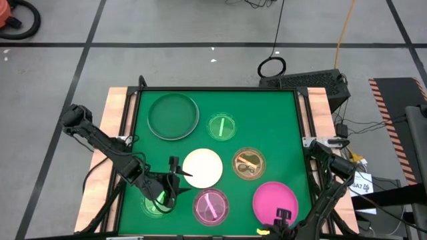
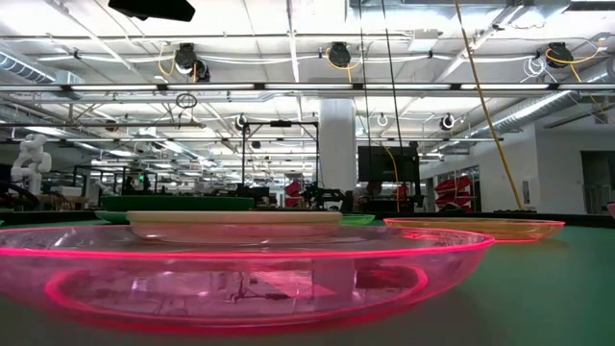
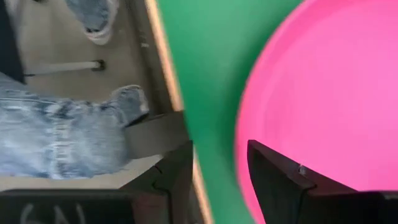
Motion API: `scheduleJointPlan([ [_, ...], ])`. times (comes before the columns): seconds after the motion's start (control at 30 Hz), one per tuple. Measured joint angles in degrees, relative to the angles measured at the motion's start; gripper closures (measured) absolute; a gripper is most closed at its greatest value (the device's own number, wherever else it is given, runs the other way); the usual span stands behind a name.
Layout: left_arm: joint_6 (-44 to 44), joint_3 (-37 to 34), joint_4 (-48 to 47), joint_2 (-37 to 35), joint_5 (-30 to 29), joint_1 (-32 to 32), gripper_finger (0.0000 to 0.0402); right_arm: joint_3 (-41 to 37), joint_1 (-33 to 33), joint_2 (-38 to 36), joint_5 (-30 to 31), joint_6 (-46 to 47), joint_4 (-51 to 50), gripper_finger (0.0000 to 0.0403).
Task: Stack plastic plates
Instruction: Stack the pink plate on the dark green plate
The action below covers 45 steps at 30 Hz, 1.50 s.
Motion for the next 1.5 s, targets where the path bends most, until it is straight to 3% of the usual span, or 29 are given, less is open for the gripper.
scheduleJointPlan([
  [0.27,0.3,0.0,0.1,0.0,0.1,0.6,0.0163,0.0,-0.1,1.6,-0.1,-1.7,-2.4,0.0276],
  [0.63,0.0,0.0,0.2,0.0,0.1,0.6,0.0163,0.0,-0.2,3.4,-4.1,-4.7,-2.9,0.0393],
  [0.97,0.0,0.0,0.7,0.0,0.1,0.6,0.0163,3.5,-0.5,3.1,-3.9,-5.8,-7.9,0.0397],
  [1.1,0.0,0.0,0.7,0.0,0.1,0.6,0.0163,6.6,-0.6,3.1,-0.6,-7.2,-10.9,0.0397],
  [1.5,0.5,0.0,1.1,0.0,0.1,0.6,0.0163,10.8,-3.4,3.1,8.8,-23.9,-15.3,0.0397],
])
